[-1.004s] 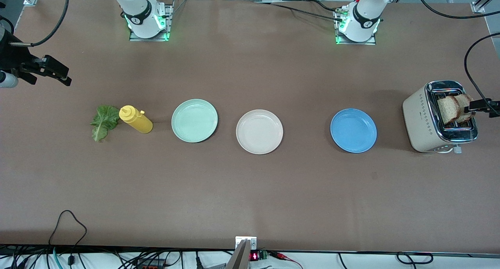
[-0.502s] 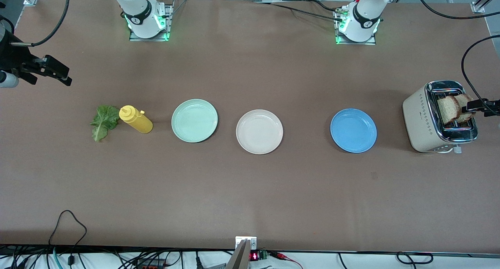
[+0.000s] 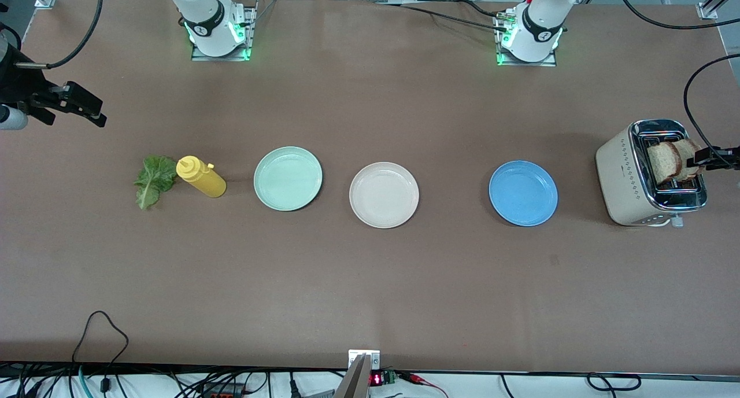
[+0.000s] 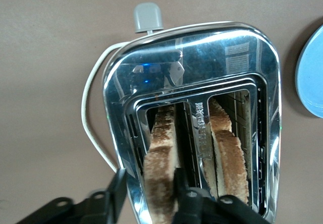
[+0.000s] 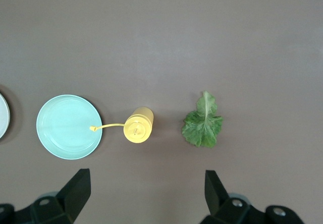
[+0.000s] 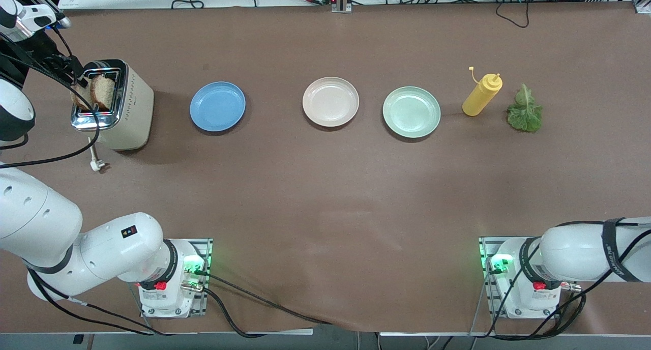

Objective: Make sandwich in beige plate with both arms
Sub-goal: 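Lift the toast out of the toaster toward the beige plate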

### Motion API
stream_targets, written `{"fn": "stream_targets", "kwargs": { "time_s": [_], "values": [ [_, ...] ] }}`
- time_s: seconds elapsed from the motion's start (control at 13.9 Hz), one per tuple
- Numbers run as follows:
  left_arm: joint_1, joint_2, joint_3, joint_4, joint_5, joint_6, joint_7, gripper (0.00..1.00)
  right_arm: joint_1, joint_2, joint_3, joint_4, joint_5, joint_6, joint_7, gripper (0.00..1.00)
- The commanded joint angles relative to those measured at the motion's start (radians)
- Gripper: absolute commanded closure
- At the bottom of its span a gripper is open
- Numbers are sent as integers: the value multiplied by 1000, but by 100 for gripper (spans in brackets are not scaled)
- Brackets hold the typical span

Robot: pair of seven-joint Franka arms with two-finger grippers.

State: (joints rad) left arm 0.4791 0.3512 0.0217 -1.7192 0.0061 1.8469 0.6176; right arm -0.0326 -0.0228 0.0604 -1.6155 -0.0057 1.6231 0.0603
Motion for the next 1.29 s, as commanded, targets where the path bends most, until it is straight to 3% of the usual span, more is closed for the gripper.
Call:
{"fn": "stream_targets", "kwargs": {
  "time_s": [0.0,0.07,0.5,0.93,1.22],
  "values": [
    [12,-5,-11,0,-18,-33,53,91,-1,1,6,11,-13,-14,1,0],
    [12,-8,-12,3,-18,-56,59,99,-1,0,6,11,-13,-14,1,0],
    [10,-37,-12,23,-18,-81,80,99,-1,1,6,9,-13,-14,1,0],
    [4,-51,-17,265,-5,-383,77,99,-1,1,6,9,-13,-14,1,0],
    [-11,-52,-49,355,-3,-443,76,99,-3,1,6,8,-13,-14,3,0]
  ]
}}
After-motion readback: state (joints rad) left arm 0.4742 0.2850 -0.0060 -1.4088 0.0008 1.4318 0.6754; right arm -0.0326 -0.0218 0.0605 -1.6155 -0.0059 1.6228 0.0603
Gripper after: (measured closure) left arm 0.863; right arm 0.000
